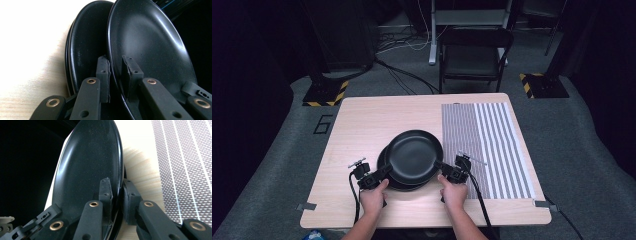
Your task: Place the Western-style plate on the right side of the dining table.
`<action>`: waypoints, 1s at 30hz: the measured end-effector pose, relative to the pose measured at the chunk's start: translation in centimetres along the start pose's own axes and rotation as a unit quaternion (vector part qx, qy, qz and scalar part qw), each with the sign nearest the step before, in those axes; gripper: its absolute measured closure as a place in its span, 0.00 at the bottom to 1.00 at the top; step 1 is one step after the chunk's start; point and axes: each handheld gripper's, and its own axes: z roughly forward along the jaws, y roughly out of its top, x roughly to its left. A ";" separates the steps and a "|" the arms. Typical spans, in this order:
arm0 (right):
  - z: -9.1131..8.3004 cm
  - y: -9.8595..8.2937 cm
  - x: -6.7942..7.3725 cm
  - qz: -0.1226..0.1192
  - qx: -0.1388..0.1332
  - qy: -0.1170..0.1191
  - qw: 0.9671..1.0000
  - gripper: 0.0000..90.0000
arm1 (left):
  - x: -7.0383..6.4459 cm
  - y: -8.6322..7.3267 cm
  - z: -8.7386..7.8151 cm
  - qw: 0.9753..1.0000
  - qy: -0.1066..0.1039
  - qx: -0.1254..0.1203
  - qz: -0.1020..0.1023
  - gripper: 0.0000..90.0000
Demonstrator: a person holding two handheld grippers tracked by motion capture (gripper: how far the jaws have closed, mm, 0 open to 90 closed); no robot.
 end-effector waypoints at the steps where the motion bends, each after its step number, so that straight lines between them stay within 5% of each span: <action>1: 0.0 0.0 0.1 0.004 0.000 0.000 1.000 0.89 | 0.0 0.0 0.0 1.000 -0.002 -0.001 -0.001 0.86; 25: -0.4 0.1 0.8 -0.024 -0.018 0.001 1.000 0.89 | -0.1 0.2 -0.2 1.000 -0.012 -0.013 -0.004 0.86; 30: -0.4 0.4 0.9 -0.014 -0.015 0.008 1.000 0.89 | -0.4 0.6 -0.4 1.000 -0.011 -0.019 0.000 0.86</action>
